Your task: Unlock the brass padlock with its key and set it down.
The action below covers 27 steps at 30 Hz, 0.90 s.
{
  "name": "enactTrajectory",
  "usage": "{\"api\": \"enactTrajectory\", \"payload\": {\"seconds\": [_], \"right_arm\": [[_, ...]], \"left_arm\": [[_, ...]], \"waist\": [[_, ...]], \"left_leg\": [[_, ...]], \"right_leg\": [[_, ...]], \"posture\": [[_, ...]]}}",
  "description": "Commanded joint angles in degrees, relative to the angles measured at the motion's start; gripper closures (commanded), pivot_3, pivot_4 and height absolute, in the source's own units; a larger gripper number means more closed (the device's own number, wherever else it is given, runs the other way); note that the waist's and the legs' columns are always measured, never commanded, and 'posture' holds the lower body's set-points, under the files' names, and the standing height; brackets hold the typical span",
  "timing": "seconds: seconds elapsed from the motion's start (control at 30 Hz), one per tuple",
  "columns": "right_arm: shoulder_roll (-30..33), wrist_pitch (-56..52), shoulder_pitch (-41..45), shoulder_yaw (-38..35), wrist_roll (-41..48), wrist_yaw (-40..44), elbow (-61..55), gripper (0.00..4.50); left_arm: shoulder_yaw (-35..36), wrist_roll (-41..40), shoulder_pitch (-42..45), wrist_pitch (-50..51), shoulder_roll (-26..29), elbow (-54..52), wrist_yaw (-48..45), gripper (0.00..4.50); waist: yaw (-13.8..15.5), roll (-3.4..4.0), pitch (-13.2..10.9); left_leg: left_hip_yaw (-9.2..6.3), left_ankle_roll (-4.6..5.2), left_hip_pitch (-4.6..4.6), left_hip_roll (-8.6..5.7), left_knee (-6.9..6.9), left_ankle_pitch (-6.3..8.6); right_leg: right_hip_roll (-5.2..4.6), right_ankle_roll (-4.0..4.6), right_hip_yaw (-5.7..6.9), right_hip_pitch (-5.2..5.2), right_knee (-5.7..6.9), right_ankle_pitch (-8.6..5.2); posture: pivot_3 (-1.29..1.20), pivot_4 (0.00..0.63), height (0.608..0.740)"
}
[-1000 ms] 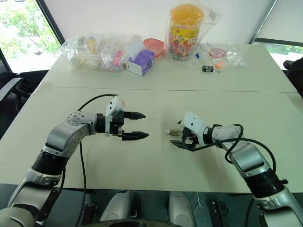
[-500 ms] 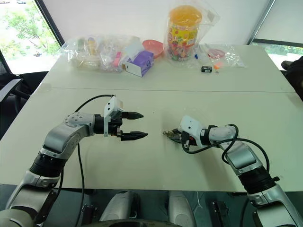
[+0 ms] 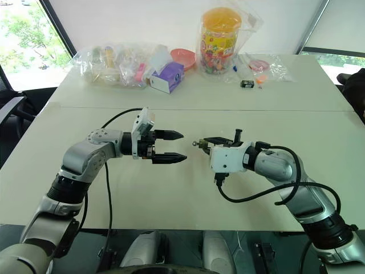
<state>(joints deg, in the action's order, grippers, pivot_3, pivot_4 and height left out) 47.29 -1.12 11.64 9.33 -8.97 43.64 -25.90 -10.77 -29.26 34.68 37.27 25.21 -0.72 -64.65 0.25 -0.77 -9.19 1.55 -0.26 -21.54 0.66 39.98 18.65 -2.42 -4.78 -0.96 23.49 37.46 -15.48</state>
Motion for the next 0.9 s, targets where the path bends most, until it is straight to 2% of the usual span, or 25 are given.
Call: {"api": "enactTrajectory", "payload": {"seconds": [0.03,0.17,0.27,0.5,0.7,0.8,0.9], "right_arm": [[0.9,-1.4,-0.3,-2.2,0.2,1.2,-5.3,3.8],[1.0,-3.7,-0.6,-2.0,0.1,2.6,-7.2,3.8],[1.0,-4.7,-0.4,-1.9,0.1,3.4,-8.1,3.8],[0.8,-6.5,0.9,-1.7,0.3,4.9,-9.6,3.8],[0.4,-7.7,1.5,-1.5,0.4,5.5,-10.1,3.8],[0.2,-8.4,1.6,-1.5,0.6,5.7,-10.3,3.8],[0.1,-8.9,1.4,-1.5,0.7,5.9,-10.6,3.8]], "left_arm": [[0.7,-1.4,1.9,0.1,-0.2,0.4,-2.0,0.0],[0.6,-1.1,2.7,-0.9,-0.8,1.7,-3.1,0.0],[0.0,-0.3,2.8,-1.9,-1.1,2.3,-3.9,0.84],[-1.2,0.9,2.5,-2.9,-1.8,2.5,-4.4,4.36],[-1.3,1.2,3.3,-2.6,-2.7,3.7,-3.8,4.44],[-0.7,0.9,3.7,-2.0,-3.1,4.5,-2.9,3.72],[-0.9,1.7,3.7,-3.0,-3.0,4.4,-2.5,2.22]], "waist": [[0.0,0.0,0.0],[0.1,0.0,0.0],[0.1,0.0,0.0],[0.1,-0.01,0.0],[0.2,-0.01,0.0],[0.2,-0.01,0.0],[0.2,-0.01,0.0]], "left_leg": [[0.0,0.0,0.0,-0.01,0.01,0.0],[0.0,0.0,0.0,-0.03,0.01,0.0],[0.0,0.01,0.0,-0.03,0.01,0.01],[0.0,0.01,0.0,-0.03,0.01,0.01],[0.0,0.01,-0.01,-0.03,0.01,0.01],[0.0,0.02,-0.01,-0.03,0.01,0.01],[0.0,0.03,-0.01,-0.03,0.01,0.01]], "right_leg": [[0.0,0.0,0.0,-0.01,-0.01,0.0],[-0.01,0.01,0.0,-0.01,-0.01,0.0],[0.0,0.01,0.0,-0.01,-0.02,-0.01],[-0.01,0.01,0.0,-0.01,-0.03,-0.01],[-0.01,0.01,0.0,-0.01,-0.04,-0.01],[-0.01,0.01,0.0,-0.01,-0.04,-0.01],[-0.01,0.01,0.0,-0.01,-0.05,-0.01]], "posture": [[0.0,0.15,0.735],[0.0,0.15,0.735],[0.0,0.15,0.735],[0.0,0.15,0.735],[0.0,0.15,0.735],[0.0,0.15,0.735],[0.0,0.15,0.735]]}}
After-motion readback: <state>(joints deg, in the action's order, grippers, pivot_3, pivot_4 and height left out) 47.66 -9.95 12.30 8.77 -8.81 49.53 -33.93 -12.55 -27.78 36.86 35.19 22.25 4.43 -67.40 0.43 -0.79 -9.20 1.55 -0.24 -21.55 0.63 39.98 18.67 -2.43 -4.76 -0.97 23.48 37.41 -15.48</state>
